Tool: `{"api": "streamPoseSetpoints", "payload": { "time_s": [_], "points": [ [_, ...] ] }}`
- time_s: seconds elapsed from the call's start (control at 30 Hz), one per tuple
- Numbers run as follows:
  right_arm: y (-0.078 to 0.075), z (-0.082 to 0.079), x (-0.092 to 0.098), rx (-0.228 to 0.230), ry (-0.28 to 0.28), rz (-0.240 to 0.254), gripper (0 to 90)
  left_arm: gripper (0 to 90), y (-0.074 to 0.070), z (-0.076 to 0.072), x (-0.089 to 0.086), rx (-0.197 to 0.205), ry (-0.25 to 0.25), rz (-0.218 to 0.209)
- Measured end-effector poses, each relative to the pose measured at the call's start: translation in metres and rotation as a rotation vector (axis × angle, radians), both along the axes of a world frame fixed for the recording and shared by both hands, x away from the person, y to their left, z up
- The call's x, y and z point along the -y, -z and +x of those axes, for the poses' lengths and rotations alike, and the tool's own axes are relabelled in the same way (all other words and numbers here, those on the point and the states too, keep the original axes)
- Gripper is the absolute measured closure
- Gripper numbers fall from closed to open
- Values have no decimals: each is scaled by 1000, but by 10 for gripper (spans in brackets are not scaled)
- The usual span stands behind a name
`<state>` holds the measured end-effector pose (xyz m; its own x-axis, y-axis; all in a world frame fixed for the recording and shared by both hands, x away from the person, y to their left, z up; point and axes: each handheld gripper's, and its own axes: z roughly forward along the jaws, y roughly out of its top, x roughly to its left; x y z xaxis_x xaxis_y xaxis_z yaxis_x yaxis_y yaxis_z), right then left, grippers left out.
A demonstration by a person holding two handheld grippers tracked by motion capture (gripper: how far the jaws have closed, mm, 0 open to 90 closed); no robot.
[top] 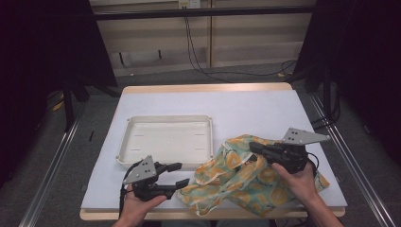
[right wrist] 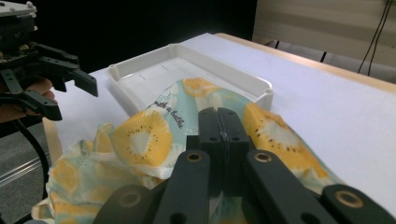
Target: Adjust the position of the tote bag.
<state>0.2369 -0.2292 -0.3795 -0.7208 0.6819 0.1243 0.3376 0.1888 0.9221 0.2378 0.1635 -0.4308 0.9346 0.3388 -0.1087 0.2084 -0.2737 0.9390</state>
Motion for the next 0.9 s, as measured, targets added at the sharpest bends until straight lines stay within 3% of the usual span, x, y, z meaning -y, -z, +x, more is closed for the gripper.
{"api": "streamPoseSetpoints", "payload": {
  "time_s": [0.17, 0.33, 0.43, 0.53, 0.57, 0.6, 0.67, 0.73, 0.8, 0.83, 0.87, 0.9],
  "points": [
    [7, -4, -5, -19, -18, -20, 897, 436, 1, -2, 21, 11, 42, 13],
    [7, -6, -6, -15, -25, -12, 896, 435, 5, 7, 34, -7, 63, 23],
    [7, -5, -6, -17, -19, -8, 896, 424, 1, 14, 47, 1, 86, 42],
    [8, -5, -7, -17, -21, -8, 896, 431, 0, 17, 58, 17, 118, 86],
    [8, -5, -8, -18, -27, -10, 895, 521, 1, 18, 59, 18, 131, 92],
    [8, -5, -8, -18, -27, -10, 895, 521, 3, 19, 60, 2, 152, 92],
    [9, -6, -9, -19, -30, -12, 895, 739, 9, 20, 62, -21, 139, 80],
    [9, -7, -8, -20, -33, -8, 889, 892, 12, 22, 62, -51, 138, 74],
    [10, -7, -8, -19, -36, -6, 885, 898, 6, 24, 60, -45, 123, 68],
    [10, -8, -8, -9, -49, 0, 826, 900, 2, 25, 58, -43, 121, 48],
    [10, -8, -8, -9, -49, 0, 826, 900, -2, 25, 56, -45, 116, 25],
    [8, -8, -9, -4, -58, -7, 740, 900, -10, 27, 54, -44, 107, -2]
  ]
}}
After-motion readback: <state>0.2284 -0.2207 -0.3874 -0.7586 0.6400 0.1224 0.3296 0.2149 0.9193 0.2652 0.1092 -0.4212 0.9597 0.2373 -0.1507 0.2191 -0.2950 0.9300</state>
